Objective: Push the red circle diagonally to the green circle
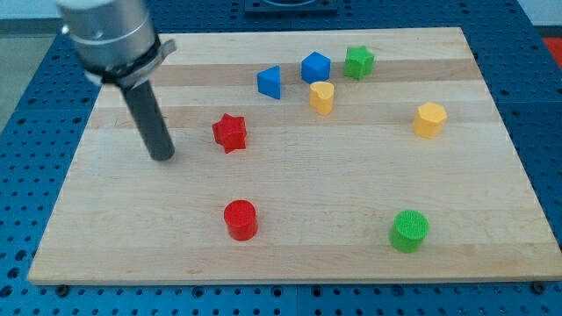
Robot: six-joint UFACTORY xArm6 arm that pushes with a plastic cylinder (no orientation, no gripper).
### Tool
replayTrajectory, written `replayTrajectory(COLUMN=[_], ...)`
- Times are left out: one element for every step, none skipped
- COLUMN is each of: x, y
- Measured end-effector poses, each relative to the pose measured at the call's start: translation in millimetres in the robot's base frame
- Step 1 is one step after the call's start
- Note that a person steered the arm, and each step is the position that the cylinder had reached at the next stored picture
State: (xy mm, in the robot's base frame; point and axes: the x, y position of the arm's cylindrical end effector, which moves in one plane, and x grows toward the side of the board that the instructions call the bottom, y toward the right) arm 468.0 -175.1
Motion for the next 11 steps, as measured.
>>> replayTrajectory(x=[-11.4, -43.2, -71.3, -20.3, 63.8, 97.2, 112.0, 101.9, 80.5, 38.5, 60.4], y=[47.9, 99.3, 112.3, 76.2, 46.4, 48.6, 132.5, 194.7, 236.4, 226.5, 258.7])
